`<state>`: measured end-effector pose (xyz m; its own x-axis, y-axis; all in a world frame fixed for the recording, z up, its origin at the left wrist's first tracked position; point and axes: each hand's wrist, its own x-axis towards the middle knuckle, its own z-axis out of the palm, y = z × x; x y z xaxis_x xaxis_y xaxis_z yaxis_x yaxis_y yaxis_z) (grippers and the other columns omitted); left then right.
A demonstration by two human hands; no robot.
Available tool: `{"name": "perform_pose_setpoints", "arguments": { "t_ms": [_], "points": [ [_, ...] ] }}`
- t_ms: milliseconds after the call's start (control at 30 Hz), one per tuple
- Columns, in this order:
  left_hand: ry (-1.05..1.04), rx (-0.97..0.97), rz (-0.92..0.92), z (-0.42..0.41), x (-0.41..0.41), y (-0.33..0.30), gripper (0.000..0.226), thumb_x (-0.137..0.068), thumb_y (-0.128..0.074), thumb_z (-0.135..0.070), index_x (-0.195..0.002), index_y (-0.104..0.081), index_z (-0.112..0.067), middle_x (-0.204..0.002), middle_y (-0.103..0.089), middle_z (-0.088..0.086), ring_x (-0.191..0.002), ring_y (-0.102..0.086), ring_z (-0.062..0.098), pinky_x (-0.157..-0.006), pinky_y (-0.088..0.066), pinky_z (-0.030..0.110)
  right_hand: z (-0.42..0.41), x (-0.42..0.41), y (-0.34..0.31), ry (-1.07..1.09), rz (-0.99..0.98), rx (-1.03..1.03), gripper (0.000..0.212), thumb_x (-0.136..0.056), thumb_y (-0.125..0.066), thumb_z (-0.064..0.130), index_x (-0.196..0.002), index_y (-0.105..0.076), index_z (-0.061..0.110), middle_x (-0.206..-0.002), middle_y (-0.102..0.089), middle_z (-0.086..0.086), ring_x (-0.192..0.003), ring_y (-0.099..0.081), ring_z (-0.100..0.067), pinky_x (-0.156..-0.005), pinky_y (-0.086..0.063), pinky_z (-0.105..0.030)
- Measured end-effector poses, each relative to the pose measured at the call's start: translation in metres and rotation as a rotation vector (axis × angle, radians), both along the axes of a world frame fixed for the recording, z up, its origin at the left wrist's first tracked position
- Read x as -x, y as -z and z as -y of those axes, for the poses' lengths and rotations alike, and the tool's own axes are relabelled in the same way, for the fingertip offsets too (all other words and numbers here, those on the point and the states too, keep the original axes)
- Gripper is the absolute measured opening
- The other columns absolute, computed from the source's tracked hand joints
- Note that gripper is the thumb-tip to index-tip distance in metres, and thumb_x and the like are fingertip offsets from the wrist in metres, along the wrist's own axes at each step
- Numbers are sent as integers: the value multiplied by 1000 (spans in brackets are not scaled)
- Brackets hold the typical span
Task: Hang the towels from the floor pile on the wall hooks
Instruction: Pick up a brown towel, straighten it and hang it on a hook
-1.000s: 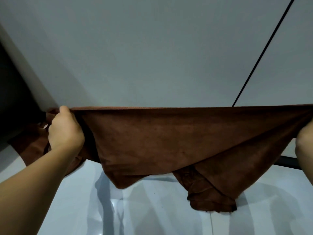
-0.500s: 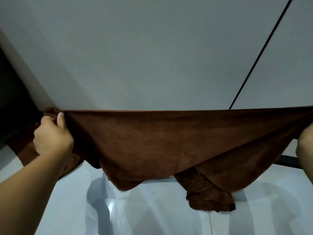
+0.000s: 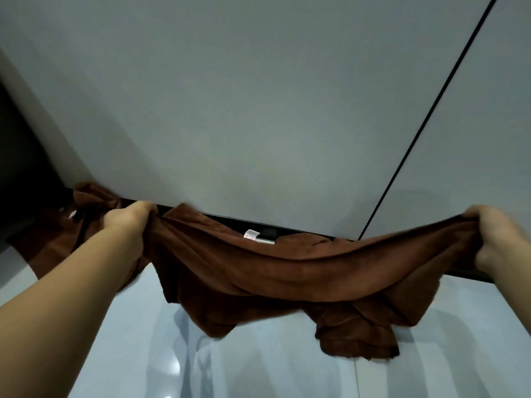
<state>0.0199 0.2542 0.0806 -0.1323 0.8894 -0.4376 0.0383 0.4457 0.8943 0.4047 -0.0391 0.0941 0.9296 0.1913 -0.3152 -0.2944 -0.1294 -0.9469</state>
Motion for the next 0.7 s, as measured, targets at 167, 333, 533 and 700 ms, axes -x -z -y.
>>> {"name": "perform_pose_setpoints", "arguments": {
  "t_ms": [167,333,533,700],
  "points": [
    [292,169,159,19,-30,-14,26,-91,-52,-22,-68,-47,-11,-34,-51,3,-25,-48,13,-35,-43,17,-43,74,-36,-278,-182,-126,32,-94,-42,20,-64,-41,11,-30,-44,-3,-24,-45,-14,-28,-41,-19],
    [524,155,293,30,-68,-33,34,-91,-55,-40,-88,-63,-7,-63,-68,7,-50,-64,19,-51,-54,27,-78,106,-48,-444,-163,-207,25,-89,-57,23,-67,-49,15,-45,-51,0,-36,-51,-11,-40,-47,-19],
    [687,46,366,53,-95,-49,40,-89,-57,-44,-104,-61,-7,-81,-64,12,-68,-62,22,-57,-54,27,-106,142,-51,-610,-36,-286,23,-87,-63,23,-69,-50,17,-50,-49,2,-43,-52,-9,-44,-50,-21],
    [767,-81,448,76,-108,-58,19,-90,-60,-25,-77,-56,-13,-65,-56,6,-54,-55,14,-54,-50,22,-117,166,-45,-737,6,-306,21,-91,-58,27,-74,-52,16,-63,-58,-2,-60,-61,-11,-57,-56,-27]
  ]
}}
